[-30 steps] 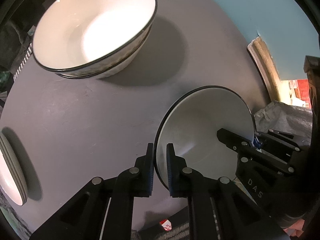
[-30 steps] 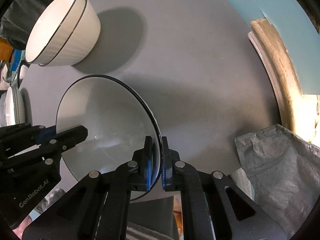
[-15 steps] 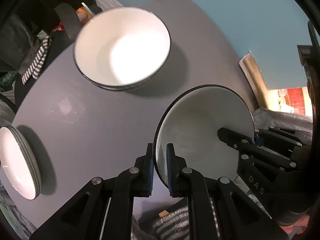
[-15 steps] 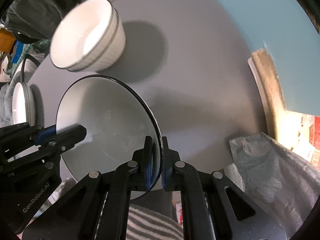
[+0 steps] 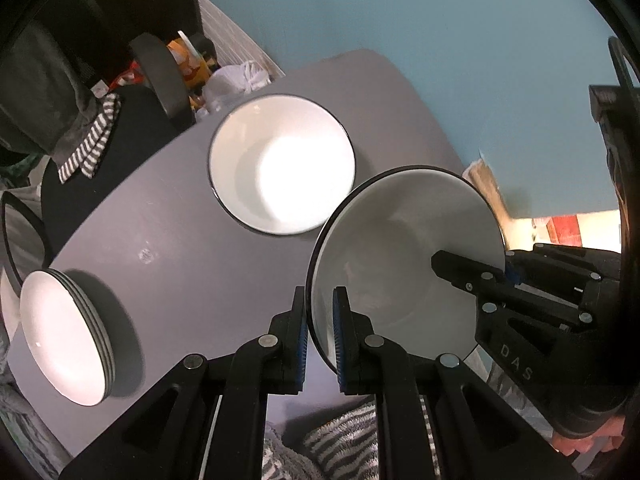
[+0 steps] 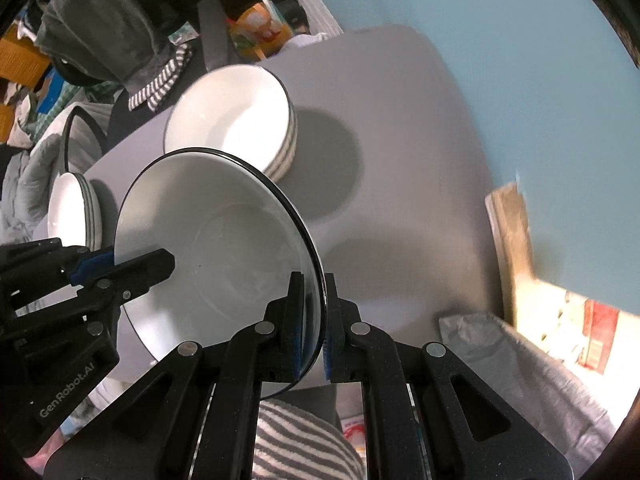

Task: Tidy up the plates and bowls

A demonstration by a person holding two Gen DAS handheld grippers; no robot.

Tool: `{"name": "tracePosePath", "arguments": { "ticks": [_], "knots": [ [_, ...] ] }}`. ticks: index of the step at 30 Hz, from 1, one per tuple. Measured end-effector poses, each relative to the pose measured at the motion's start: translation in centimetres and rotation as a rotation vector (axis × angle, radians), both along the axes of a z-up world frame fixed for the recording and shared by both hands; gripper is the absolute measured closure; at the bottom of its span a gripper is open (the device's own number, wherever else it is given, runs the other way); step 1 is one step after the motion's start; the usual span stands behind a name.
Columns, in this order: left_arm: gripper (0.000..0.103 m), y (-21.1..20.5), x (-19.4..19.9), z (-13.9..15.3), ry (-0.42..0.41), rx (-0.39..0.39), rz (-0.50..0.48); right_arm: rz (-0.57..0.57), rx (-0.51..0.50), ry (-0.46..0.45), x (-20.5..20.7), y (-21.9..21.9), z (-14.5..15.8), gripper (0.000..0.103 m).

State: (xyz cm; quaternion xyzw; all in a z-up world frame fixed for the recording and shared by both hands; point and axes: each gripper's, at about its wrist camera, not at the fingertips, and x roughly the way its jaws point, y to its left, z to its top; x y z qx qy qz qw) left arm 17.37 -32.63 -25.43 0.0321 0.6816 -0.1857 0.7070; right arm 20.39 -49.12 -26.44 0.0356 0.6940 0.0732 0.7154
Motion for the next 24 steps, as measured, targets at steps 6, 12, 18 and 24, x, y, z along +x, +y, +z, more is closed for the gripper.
{"name": "tracePosePath", "arguments": {
  "ticks": [6,12,18,24],
  "knots": [
    [0.092,0.8,1.7,0.0,-0.003,0.014,0.031,0.057,-0.024,-0.023,1.2,1.5,0.2,0.096],
    [0.092,1.6,3.7,-0.2,-0.008,0.028,0.071,0.096,-0.026,-0.024,3.4,2.7,-0.2,0.096],
    [0.092,2.1,5.8,-1.0,-0.007,0.056,0.097,0.125,-0.031,-0.022,5.6,3.5,-0.6,0.096],
    [0.092,2.6,7.5,-1.9,0.003,0.077,0.12,0.146,-0.024,-0.004,7.6,4.0,-1.3,0.096]
  ]
}}
